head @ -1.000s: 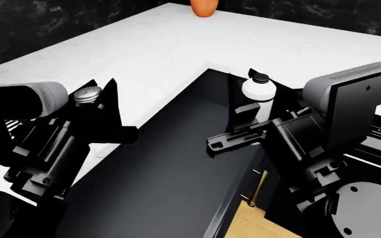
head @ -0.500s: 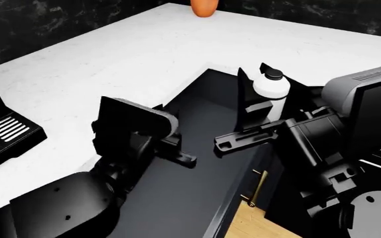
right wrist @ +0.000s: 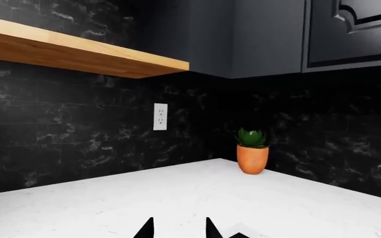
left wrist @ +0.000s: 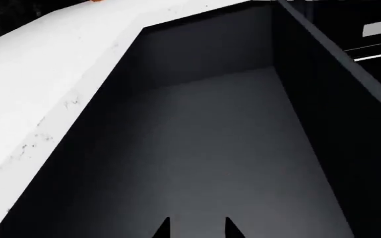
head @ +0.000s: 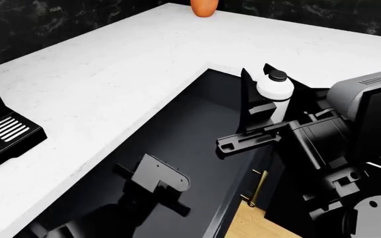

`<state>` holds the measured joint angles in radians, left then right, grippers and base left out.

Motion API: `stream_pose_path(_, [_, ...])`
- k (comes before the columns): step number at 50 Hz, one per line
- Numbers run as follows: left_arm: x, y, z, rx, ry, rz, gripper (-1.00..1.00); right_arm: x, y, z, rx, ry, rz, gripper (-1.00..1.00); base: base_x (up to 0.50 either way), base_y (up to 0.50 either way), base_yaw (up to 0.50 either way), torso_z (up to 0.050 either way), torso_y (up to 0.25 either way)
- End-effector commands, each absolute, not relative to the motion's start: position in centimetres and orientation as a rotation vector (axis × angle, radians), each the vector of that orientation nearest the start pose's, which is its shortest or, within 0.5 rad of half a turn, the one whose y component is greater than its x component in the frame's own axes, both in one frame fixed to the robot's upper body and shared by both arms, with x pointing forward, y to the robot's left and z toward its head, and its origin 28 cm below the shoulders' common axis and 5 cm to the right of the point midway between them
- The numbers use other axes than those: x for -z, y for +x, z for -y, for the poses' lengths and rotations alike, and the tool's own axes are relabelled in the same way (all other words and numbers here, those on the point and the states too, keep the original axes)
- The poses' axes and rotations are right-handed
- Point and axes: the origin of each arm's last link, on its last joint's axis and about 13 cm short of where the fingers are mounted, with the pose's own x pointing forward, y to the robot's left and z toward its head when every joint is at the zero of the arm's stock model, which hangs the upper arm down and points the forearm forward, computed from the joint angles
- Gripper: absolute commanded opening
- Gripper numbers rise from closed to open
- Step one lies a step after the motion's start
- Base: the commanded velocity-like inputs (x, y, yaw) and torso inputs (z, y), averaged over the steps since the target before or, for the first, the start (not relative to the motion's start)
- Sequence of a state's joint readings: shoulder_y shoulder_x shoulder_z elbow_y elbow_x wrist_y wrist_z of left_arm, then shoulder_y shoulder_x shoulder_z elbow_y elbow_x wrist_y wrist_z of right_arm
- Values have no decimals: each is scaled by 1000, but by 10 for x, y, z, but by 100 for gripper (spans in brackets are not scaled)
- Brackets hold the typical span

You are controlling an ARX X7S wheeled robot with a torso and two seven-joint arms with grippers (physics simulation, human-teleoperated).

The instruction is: Pick and place the shaker into the drawer. Then close the cabinet.

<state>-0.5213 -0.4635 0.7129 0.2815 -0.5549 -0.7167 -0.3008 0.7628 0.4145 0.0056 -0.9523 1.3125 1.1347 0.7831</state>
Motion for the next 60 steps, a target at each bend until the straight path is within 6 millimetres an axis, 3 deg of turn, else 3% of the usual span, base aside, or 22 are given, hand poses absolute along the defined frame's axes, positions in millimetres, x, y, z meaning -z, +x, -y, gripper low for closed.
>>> stream_pose_path(1, [-62,249,-192,411,405,-319,-100,-259,181,87,-298,8,336,-100,0,0,0,0,0])
stream_pose_path(11, [-48,252,-197,378,439,-344,-100,-257,178,87,-292,11,337,-100,0,0,0,0,0])
stream_pose_path(12, [-51,253,-197,369,428,-335,100,-258,179,88,-292,11,337,-100,0,0,0,0,0])
stream_pose_path(17, [-79,257,-193,366,363,-265,100,-258,178,87,-294,10,339,-100,0,0,0,0,2])
stream_pose_path(23, [-138,253,-187,384,237,-125,100,-258,179,87,-293,10,338,-100,0,0,0,2,0])
stream_pose_path(27, [-186,241,-185,412,132,-15,100,-258,179,87,-294,11,339,-100,0,0,0,0,0])
stream_pose_path(31, [-221,232,-187,409,79,94,100,-258,179,88,-295,11,339,-100,0,0,0,0,2])
stream_pose_path(39, [-299,203,-203,324,-76,364,100,-260,187,88,-301,9,317,-100,0,0,0,0,0])
stream_pose_path(45, [-328,181,-219,222,-199,514,100,-261,208,87,-360,0,218,-100,0,0,0,0,0])
stream_pose_path(48, [-337,174,-225,195,-242,547,100,-267,228,82,-444,-29,137,-100,0,0,0,0,0])
stream_pose_path(60, [-340,168,-234,149,-296,567,100,-281,311,57,-614,-172,-79,-100,0,0,0,0,0])
